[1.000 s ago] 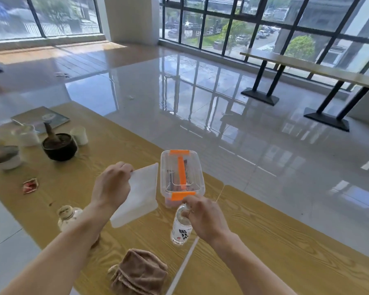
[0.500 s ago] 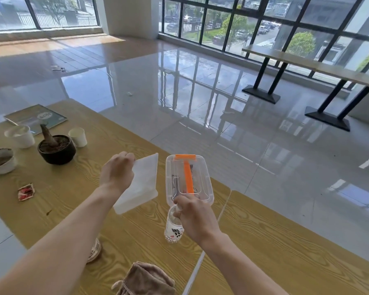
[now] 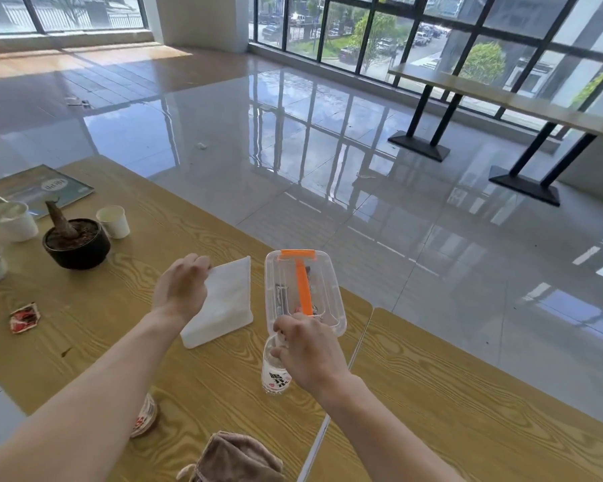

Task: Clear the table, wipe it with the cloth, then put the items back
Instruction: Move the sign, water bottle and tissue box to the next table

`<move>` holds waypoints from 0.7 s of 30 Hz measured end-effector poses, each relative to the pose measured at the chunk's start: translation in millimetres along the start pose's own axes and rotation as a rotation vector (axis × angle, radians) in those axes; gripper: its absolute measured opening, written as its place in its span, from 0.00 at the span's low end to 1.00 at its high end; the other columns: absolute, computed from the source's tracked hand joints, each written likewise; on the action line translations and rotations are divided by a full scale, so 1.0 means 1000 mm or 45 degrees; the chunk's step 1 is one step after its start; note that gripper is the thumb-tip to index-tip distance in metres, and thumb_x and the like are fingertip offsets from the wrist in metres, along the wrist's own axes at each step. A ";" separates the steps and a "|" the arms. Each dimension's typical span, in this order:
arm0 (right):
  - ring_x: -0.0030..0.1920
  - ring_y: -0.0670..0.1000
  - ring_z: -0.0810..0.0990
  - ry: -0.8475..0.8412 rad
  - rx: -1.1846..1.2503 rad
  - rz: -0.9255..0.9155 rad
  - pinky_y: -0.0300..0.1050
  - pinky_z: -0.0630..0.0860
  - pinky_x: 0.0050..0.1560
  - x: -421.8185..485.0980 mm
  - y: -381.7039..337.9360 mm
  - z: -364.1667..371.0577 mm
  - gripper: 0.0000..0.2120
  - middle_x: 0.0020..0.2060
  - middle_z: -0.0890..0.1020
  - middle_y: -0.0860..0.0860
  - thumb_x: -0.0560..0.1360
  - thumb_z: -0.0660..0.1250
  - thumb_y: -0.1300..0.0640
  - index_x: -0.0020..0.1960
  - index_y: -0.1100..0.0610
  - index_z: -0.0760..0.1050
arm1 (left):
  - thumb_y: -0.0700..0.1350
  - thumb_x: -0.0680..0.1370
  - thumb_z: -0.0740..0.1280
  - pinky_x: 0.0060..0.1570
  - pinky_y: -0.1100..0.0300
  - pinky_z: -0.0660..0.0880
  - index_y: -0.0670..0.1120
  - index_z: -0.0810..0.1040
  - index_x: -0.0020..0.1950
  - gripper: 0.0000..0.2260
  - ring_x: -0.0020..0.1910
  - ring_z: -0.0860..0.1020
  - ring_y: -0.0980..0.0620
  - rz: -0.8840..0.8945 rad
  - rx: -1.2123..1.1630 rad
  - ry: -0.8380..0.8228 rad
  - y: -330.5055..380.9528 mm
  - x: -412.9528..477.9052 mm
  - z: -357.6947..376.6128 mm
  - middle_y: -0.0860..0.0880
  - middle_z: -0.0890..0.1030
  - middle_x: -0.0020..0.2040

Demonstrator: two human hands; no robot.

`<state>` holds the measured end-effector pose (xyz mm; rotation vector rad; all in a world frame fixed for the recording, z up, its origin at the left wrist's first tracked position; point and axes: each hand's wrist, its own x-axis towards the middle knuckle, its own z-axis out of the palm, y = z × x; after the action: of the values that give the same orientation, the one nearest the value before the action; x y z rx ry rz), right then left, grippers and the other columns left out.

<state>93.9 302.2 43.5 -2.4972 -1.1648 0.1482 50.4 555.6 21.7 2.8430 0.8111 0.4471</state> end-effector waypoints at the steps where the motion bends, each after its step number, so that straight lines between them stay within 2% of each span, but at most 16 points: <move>1: 0.51 0.56 0.80 -0.013 0.009 -0.003 0.50 0.78 0.50 -0.001 0.000 -0.001 0.14 0.49 0.82 0.52 0.74 0.74 0.53 0.57 0.56 0.78 | 0.32 0.76 0.62 0.33 0.50 0.72 0.42 0.78 0.46 0.08 0.39 0.75 0.43 -0.007 -0.011 -0.001 0.000 -0.001 0.001 0.46 0.77 0.41; 6: 0.52 0.55 0.79 -0.020 0.032 -0.009 0.49 0.77 0.51 -0.004 -0.001 0.000 0.14 0.49 0.81 0.51 0.74 0.74 0.53 0.56 0.57 0.77 | 0.36 0.76 0.60 0.39 0.49 0.73 0.43 0.78 0.55 0.11 0.43 0.76 0.41 -0.047 -0.064 -0.066 0.005 -0.001 -0.001 0.44 0.79 0.46; 11: 0.54 0.55 0.78 -0.049 0.071 -0.002 0.49 0.76 0.55 -0.007 0.000 -0.002 0.17 0.52 0.81 0.52 0.74 0.73 0.52 0.60 0.57 0.76 | 0.39 0.73 0.66 0.49 0.43 0.74 0.43 0.74 0.66 0.21 0.50 0.76 0.38 -0.011 -0.040 -0.077 0.017 -0.005 -0.007 0.41 0.78 0.52; 16: 0.56 0.55 0.77 -0.040 0.142 0.024 0.48 0.75 0.56 -0.014 0.001 -0.008 0.20 0.55 0.80 0.52 0.74 0.72 0.49 0.63 0.55 0.75 | 0.37 0.70 0.70 0.50 0.40 0.74 0.42 0.75 0.66 0.24 0.54 0.76 0.38 0.099 -0.068 0.096 0.043 -0.018 -0.022 0.41 0.77 0.54; 21: 0.60 0.54 0.76 -0.022 0.147 0.044 0.50 0.74 0.59 -0.024 0.005 -0.019 0.23 0.60 0.80 0.53 0.75 0.71 0.47 0.67 0.53 0.72 | 0.39 0.70 0.71 0.51 0.40 0.74 0.44 0.75 0.65 0.23 0.56 0.76 0.39 0.210 -0.067 0.067 0.066 -0.033 -0.031 0.42 0.77 0.56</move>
<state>86.4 275.9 57.4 -2.4200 -1.0885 0.2395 46.3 484.2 58.3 2.8716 0.5666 0.5586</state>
